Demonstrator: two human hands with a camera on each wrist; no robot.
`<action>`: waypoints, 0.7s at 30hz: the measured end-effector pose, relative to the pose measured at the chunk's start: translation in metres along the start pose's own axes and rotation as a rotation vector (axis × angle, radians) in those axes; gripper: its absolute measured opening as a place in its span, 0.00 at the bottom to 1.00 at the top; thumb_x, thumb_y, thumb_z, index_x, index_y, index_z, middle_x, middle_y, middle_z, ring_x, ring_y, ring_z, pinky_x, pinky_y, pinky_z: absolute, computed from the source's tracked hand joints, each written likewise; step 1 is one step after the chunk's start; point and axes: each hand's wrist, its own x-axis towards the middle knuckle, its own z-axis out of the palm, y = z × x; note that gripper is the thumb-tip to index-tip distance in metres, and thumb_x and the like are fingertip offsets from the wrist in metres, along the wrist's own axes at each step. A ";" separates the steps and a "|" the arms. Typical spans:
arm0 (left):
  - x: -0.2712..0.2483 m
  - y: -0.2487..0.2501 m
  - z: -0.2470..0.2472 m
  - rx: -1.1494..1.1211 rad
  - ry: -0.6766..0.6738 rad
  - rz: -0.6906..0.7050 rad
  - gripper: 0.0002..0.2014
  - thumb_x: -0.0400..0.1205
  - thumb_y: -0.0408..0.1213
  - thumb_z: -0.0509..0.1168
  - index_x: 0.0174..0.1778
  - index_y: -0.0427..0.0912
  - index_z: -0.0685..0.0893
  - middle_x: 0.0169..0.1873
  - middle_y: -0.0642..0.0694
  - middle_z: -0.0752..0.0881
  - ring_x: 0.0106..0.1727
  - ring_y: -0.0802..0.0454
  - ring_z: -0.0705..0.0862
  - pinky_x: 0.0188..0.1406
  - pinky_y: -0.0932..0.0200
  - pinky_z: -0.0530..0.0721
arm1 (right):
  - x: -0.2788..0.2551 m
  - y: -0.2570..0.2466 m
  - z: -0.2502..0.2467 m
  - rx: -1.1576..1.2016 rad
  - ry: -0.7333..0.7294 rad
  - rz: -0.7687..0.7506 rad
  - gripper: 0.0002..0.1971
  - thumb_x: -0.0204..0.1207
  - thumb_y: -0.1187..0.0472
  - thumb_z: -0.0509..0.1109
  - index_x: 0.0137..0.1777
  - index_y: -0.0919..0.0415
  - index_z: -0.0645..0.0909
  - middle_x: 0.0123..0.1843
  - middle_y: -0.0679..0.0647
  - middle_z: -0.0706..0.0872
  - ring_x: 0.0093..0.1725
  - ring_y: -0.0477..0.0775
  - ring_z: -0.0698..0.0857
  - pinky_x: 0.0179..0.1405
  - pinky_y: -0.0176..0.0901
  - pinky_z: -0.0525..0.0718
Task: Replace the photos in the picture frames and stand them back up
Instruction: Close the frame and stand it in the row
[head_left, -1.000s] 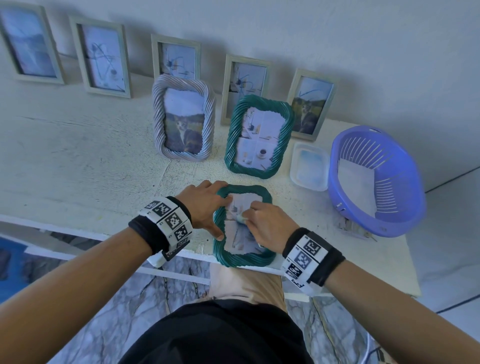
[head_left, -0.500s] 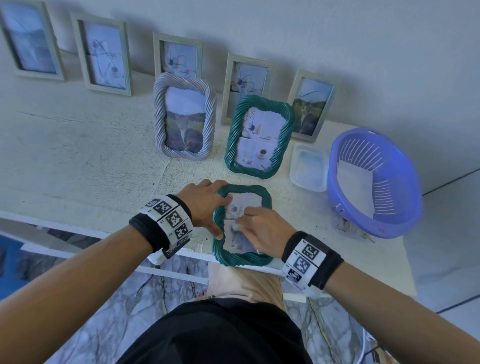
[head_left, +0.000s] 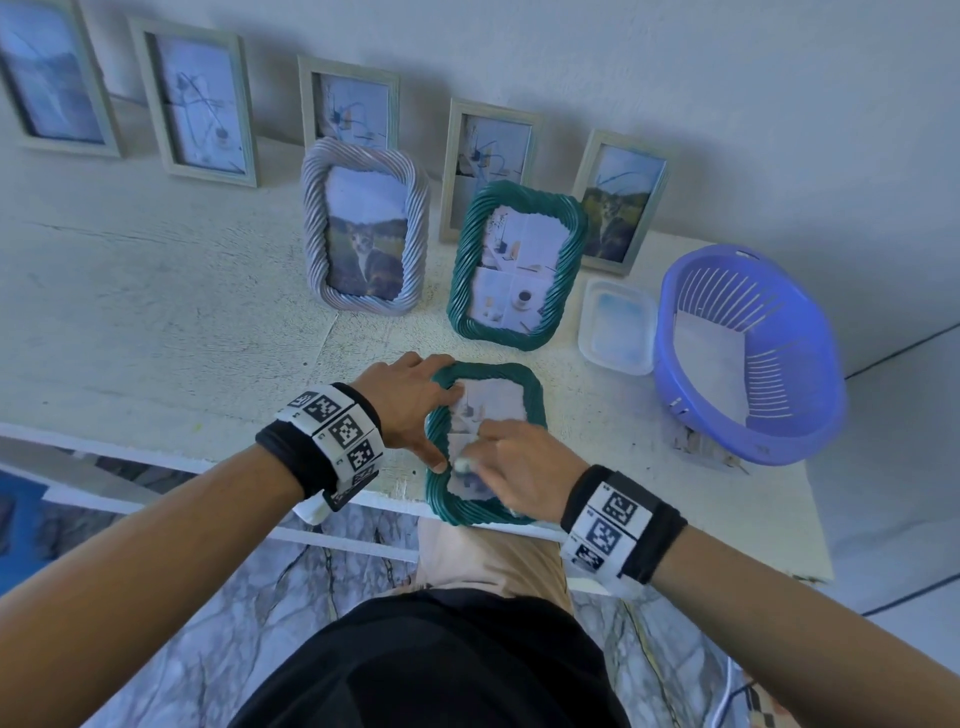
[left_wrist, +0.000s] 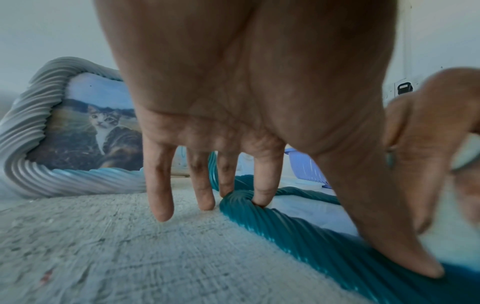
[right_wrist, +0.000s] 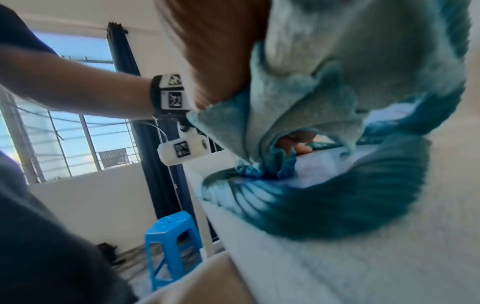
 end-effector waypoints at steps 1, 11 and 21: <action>0.000 0.000 0.000 -0.004 0.000 0.002 0.48 0.68 0.71 0.69 0.82 0.55 0.62 0.84 0.48 0.51 0.78 0.41 0.62 0.68 0.42 0.76 | -0.005 -0.002 0.001 0.026 -0.028 -0.034 0.19 0.82 0.56 0.55 0.52 0.62 0.87 0.45 0.57 0.83 0.41 0.56 0.81 0.43 0.46 0.77; 0.000 -0.001 0.001 -0.019 0.004 0.002 0.48 0.68 0.72 0.69 0.81 0.54 0.64 0.83 0.48 0.52 0.77 0.41 0.63 0.66 0.41 0.78 | 0.037 0.024 -0.015 -0.140 0.036 0.217 0.13 0.83 0.61 0.59 0.58 0.65 0.84 0.52 0.60 0.81 0.52 0.64 0.82 0.46 0.51 0.77; -0.001 -0.002 0.001 -0.018 0.002 0.004 0.49 0.69 0.72 0.68 0.83 0.55 0.61 0.84 0.49 0.50 0.79 0.42 0.60 0.67 0.41 0.77 | -0.003 0.007 0.001 -0.106 -0.074 -0.038 0.10 0.81 0.65 0.63 0.55 0.64 0.85 0.46 0.59 0.81 0.43 0.63 0.82 0.41 0.52 0.79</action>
